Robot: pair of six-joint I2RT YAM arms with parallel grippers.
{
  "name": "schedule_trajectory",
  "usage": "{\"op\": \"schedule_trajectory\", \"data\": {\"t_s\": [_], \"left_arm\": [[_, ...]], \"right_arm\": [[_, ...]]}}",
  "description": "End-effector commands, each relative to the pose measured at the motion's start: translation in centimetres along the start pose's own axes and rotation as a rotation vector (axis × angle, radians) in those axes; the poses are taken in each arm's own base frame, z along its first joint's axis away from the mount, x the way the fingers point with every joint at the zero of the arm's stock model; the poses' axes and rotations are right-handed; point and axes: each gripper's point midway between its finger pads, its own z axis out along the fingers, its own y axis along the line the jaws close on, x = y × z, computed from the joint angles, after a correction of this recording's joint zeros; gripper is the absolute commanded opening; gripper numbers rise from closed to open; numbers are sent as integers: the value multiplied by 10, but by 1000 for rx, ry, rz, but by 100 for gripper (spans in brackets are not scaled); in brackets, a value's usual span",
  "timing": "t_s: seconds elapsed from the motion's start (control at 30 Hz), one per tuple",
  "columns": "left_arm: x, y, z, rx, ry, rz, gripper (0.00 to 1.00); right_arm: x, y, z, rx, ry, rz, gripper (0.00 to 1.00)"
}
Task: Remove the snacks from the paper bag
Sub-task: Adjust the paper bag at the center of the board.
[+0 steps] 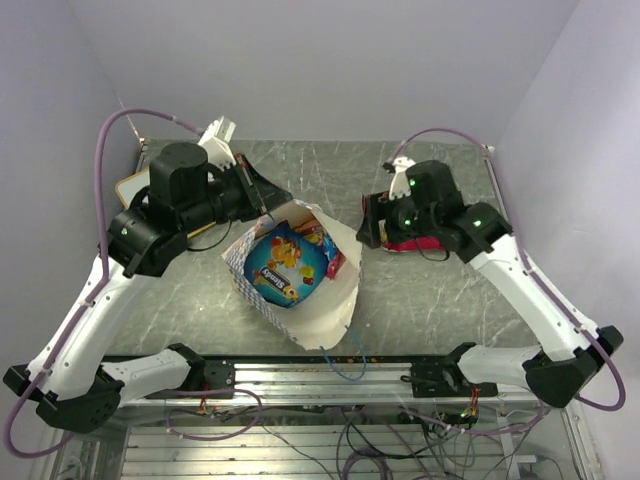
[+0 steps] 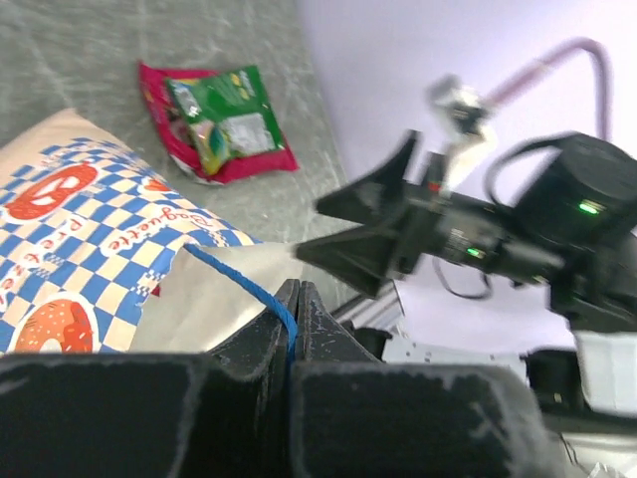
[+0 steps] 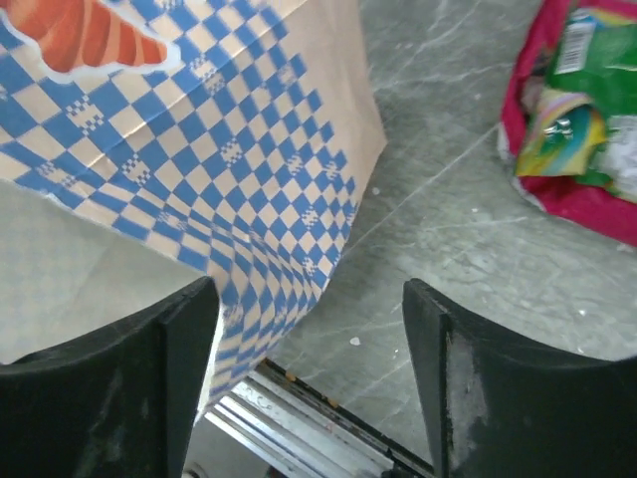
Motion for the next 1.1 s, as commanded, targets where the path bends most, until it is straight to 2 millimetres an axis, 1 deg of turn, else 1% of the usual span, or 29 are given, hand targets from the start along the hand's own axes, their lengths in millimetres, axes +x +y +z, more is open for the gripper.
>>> {"op": "schedule_trajectory", "data": {"t_s": [0.0,0.03,0.07,0.1,0.13,0.17,0.23,0.3,0.37,0.4,0.47,0.5,0.53,0.57,0.6,0.67,0.7,0.8,0.87,0.93,1.0,1.07], "left_arm": [[-36,16,-19,-188,-133,16,7],[-38,19,-20,-210,-144,17,7],[-40,22,-20,-222,-153,19,7],[-42,23,-21,-229,-163,20,7],[-44,22,-22,-230,-173,21,7],[-47,21,-22,-228,-181,24,7],[-50,20,-22,-227,-187,30,7],[-52,18,-21,-226,-188,34,7],[-52,16,-18,-218,-177,37,7],[-52,15,-16,-212,-172,38,7],[-51,13,-13,-205,-158,44,7],[-50,14,-12,-207,-152,46,7],[-49,15,-12,-212,-145,40,7],[-46,17,-13,-221,-135,34,7],[-42,21,-14,-233,-126,29,7],[-38,31,-22,-275,-128,17,7],[-36,35,-28,-287,-138,14,7],[-38,34,-38,-266,-173,48,7],[-43,37,-41,-288,-191,90,7],[-48,38,-42,-302,-195,130,7],[-51,35,-37,-300,-179,175,7],[-56,34,-34,-309,-156,236,7]], "right_arm": [[-33,-25,-61,145,-103,20,82],[-39,-30,-71,185,-131,36,91],[-43,-35,-79,217,-158,49,97],[-45,-40,-83,243,-176,62,99],[-46,-45,-82,264,-187,73,100],[-42,-51,-77,283,-182,88,100],[-33,-62,-56,305,-149,153,100],[-21,-68,-29,280,-89,221,100],[1,-73,4,246,11,281,98],[12,-76,18,251,66,306,95],[42,-86,48,291,211,331,88],[55,-87,59,278,277,317,82],[65,-85,67,268,324,291,79],[73,-83,75,267,356,264,78],[80,-75,82,255,379,227,79],[98,-61,96,222,448,189,79],[110,-57,102,211,493,197,79],[143,-41,116,166,611,219,79],[157,-32,126,193,638,167,79],[163,-17,137,167,655,149,79],[163,3,148,114,652,185,79],[161,26,158,38,643,254,79]]}}
